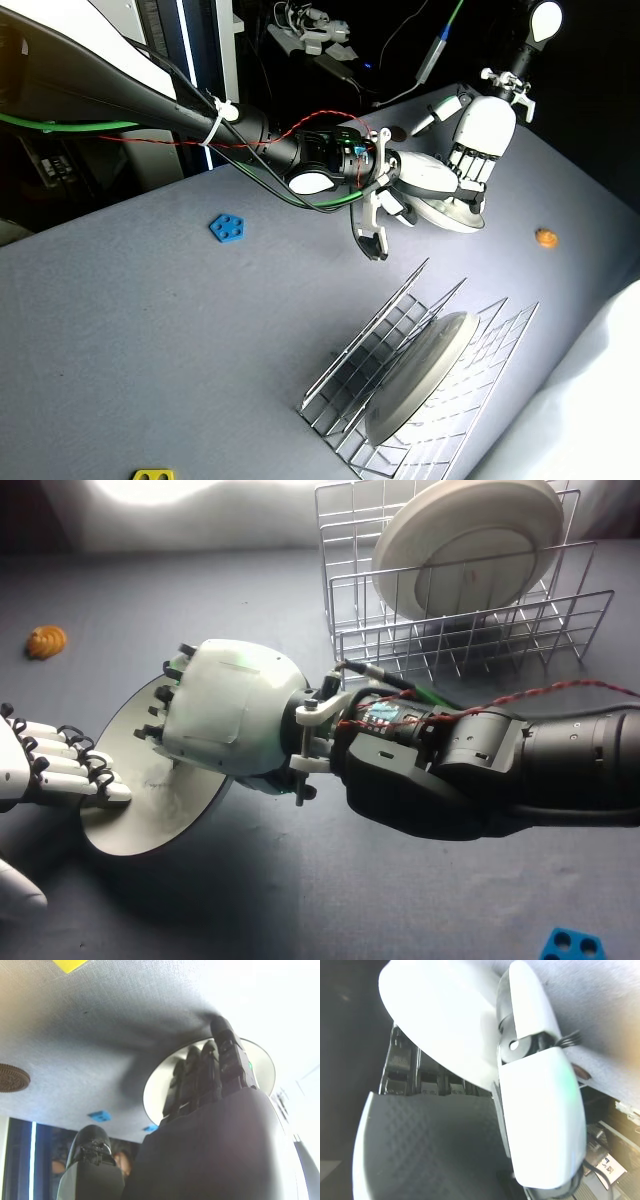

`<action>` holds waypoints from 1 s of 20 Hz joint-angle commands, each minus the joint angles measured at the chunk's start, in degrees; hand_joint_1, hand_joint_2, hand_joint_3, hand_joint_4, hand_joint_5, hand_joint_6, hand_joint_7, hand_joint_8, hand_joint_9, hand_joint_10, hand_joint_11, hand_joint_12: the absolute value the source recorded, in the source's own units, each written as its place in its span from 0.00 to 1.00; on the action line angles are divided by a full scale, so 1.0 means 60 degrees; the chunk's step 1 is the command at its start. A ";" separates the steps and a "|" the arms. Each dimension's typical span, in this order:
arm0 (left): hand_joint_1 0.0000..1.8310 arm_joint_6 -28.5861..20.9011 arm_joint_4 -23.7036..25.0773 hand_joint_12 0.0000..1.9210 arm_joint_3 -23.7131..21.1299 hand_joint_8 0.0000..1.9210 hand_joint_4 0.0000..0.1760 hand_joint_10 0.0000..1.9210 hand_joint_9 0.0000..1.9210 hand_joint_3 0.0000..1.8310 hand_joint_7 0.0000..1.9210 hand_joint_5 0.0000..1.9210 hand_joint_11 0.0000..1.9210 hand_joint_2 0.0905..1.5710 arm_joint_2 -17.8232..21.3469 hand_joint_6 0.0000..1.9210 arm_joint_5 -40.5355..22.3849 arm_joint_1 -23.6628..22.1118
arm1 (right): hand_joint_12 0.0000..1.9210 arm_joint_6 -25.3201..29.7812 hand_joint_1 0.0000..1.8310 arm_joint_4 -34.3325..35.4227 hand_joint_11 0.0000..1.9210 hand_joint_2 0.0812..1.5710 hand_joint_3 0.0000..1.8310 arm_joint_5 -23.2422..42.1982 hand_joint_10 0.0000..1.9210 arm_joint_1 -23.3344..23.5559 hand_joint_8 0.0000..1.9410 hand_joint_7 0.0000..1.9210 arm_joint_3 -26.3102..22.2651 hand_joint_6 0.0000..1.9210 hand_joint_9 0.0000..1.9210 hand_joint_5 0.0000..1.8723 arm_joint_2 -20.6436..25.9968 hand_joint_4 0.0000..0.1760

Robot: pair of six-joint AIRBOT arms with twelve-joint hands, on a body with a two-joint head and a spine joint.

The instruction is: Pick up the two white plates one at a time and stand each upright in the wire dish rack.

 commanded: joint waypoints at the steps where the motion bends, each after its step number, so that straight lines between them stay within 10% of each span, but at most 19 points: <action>1: 0.00 0.0010 0.0786 0.13 -0.0141 0.00 0.00 0.00 0.05 0.00 0.06 0.05 0.00 0.64 -0.0281 0.00 -0.0431 0.0157 | 0.54 0.0007 0.76 0.0059 0.42 0.65 0.00 0.0858 0.52 0.0050 0.32 0.60 -0.0036 0.43 0.54 0.57 0.0026 0.00; 20: 0.00 -0.0039 0.0776 0.12 -0.0396 0.00 0.00 0.00 0.05 0.00 0.06 0.05 0.00 0.64 0.0582 0.00 -0.0491 -0.3271 | 0.61 -0.0425 0.75 0.0393 0.40 0.67 0.00 0.0948 0.58 0.0203 0.40 0.55 -0.2302 0.49 0.50 0.54 0.1949 0.00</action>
